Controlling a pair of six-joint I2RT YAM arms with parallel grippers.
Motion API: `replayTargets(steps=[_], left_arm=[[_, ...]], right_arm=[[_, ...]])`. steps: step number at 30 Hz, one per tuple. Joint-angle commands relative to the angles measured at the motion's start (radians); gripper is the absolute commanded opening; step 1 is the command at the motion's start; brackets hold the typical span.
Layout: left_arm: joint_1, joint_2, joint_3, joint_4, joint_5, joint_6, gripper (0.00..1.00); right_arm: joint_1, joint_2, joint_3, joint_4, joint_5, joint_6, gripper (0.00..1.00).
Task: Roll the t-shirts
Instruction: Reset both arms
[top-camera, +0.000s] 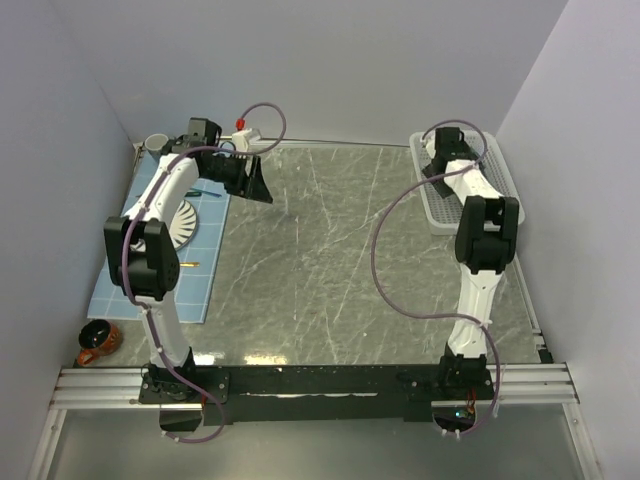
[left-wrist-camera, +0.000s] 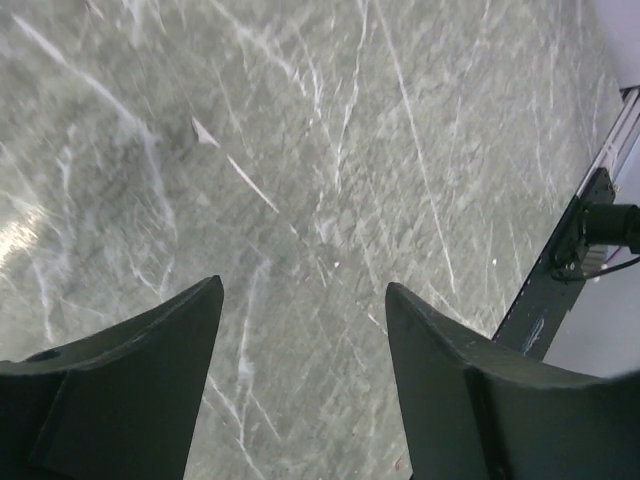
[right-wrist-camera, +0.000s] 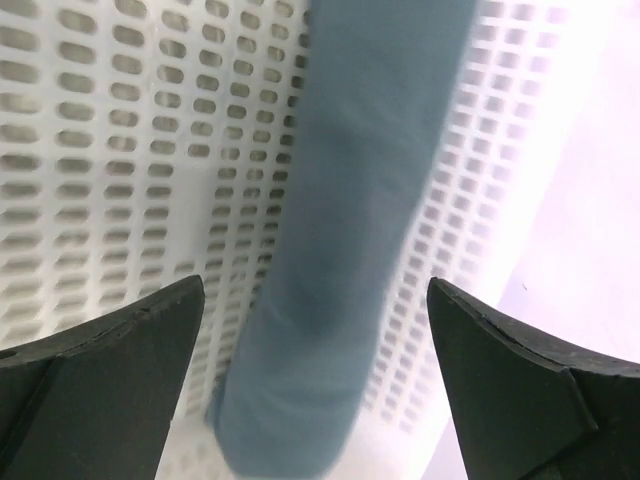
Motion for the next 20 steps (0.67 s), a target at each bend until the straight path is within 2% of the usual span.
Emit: replayTargets(steps=[1, 3, 7, 9, 10, 13, 15, 20], left_arm=[[0.003, -0.114, 0.04, 0.086, 0.024, -0.025, 0.99], [0.002, -0.134, 0.04, 0.114, 0.029, -0.045, 0.99], [0.002, -0.188, 0.048, 0.109, -0.017, -0.03, 0.99], [0.0, -0.217, 0.013, 0.146, -0.15, -0.049, 0.99], [0.0, -0.246, -0.006, 0.161, -0.196, -0.053, 0.99], [0.0, -0.343, -0.133, 0.279, -0.379, -0.088, 0.99], [0.0, -0.418, -0.238, 0.368, -0.465, -0.099, 0.99], [0.0, -0.486, -0.355, 0.418, -0.511, -0.146, 0.99]], right_arm=[[0.016, -0.202, 0.017, -0.102, -0.118, 0.14, 1.0], [0.031, -0.314, -0.008, -0.082, -0.15, 0.191, 1.0], [0.114, -0.548, -0.064, -0.079, -0.308, 0.315, 1.0], [0.18, -0.62, -0.115, -0.007, -0.272, 0.435, 1.0], [0.209, -0.669, -0.142, 0.002, -0.196, 0.476, 1.0], [0.33, -0.734, -0.152, -0.056, -0.068, 0.591, 1.0], [0.37, -0.778, -0.205, -0.096, -0.083, 0.641, 1.0], [0.449, -0.963, -0.342, -0.106, -0.236, 0.642, 1.0]])
